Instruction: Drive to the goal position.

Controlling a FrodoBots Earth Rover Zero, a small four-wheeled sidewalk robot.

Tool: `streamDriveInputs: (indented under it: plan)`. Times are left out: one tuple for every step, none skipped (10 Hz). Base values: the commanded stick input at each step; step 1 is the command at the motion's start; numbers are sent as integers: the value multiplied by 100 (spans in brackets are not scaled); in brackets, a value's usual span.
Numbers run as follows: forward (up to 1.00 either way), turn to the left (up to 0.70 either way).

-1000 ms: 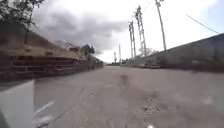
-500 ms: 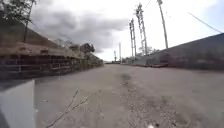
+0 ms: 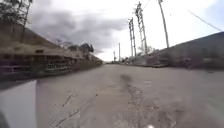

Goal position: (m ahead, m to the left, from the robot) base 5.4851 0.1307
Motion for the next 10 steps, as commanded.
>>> streamDriveInputs:
  plan:
    - [70,0]
    - [70,0]
    - [70,0]
    - [70,0]
    - [70,0]
    - [70,0]
    - [70,0]
    - [70,0]
    - [70,0]
    - [70,0]
